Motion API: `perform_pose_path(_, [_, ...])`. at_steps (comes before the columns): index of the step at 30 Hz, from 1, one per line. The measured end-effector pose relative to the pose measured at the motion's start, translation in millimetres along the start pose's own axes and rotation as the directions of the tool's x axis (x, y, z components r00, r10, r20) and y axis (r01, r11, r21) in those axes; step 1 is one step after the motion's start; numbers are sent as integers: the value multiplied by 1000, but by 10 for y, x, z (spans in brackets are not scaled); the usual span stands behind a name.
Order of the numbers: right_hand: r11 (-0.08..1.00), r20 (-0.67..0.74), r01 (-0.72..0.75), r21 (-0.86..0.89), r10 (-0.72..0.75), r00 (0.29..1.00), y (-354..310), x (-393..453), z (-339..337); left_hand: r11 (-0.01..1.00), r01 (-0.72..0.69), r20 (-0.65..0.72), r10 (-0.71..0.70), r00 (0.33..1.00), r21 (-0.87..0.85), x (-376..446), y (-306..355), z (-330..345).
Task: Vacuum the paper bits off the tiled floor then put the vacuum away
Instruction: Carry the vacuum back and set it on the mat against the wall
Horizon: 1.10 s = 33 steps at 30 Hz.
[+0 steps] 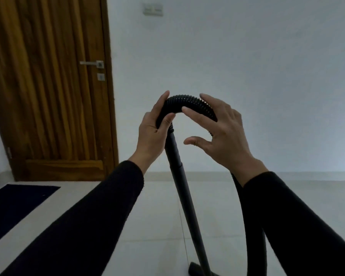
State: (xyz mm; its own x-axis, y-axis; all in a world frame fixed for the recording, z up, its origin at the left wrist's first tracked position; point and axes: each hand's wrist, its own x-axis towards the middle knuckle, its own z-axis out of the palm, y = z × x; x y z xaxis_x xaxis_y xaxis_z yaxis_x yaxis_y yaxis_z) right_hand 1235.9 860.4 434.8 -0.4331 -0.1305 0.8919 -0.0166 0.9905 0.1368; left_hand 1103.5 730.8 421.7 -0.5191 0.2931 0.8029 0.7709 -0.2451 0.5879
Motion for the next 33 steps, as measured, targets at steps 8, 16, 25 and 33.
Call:
perform_pose_path(8, [981, -100, -130, 145, 146, 984, -121, -272, 203, 963, -169, -67, 187, 980, 210, -124, -18, -47])
perform_pose_path(16, [936, -28, -301, 180, 311, 950, -294, -791, 526, 912, -143, -97, 194, 976, 383, -147, 91, -17])
perform_pose_path(25, [874, -72, -452, 179, 470, 880, -530, -1228, 1296, 908, -89, -158, 167, 973, 410, -284, 91, -4])
perform_pose_path(33, [889, -48, -346, 302, 376, 925, -639, -1238, 1463, 956, -42, -79, 67, 995, 290, -1069, -293, 147])
